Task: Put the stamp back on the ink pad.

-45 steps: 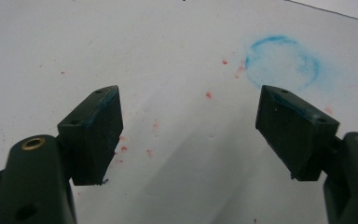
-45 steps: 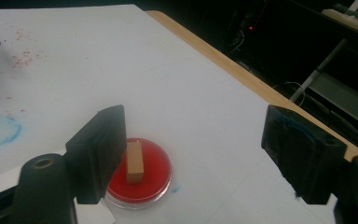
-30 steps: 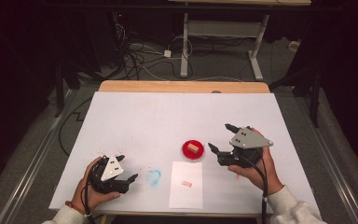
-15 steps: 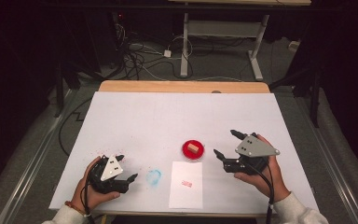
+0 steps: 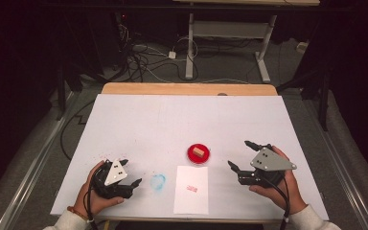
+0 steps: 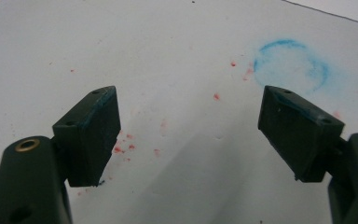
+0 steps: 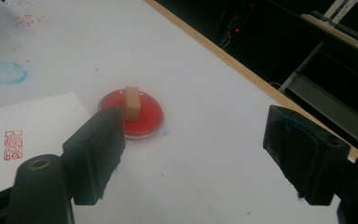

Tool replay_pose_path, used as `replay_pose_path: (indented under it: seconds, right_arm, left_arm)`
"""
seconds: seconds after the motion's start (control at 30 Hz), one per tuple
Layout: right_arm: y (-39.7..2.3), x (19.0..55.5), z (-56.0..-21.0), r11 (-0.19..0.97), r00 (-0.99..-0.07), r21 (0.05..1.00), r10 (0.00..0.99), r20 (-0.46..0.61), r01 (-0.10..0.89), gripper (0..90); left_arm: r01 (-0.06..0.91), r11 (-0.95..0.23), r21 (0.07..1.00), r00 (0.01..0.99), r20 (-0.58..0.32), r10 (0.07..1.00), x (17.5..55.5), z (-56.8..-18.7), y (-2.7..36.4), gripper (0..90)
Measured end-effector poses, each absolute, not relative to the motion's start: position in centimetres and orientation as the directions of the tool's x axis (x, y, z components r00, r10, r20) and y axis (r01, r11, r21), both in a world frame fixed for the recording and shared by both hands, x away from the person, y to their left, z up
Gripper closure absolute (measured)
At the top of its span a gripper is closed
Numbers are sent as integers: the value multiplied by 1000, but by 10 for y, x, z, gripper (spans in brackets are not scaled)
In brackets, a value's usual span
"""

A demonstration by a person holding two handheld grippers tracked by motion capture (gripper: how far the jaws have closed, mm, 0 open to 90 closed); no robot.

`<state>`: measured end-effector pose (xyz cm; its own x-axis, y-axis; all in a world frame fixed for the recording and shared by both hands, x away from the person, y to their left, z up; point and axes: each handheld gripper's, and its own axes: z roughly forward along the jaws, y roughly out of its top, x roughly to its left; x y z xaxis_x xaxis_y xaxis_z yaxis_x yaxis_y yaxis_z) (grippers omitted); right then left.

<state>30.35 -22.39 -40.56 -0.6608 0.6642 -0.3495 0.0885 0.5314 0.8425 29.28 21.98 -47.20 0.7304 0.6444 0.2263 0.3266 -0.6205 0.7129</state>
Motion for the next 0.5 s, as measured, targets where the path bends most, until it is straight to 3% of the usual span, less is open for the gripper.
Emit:
replay_pose_path:
  seconds: [0.5]
  right_arm:
    - [-246, 294, -431, 523, -660, 838, 686, -307, 154, 214]
  left_arm:
    - [297, -627, 720, 736, 246, 631, 290, -467, 215, 201]
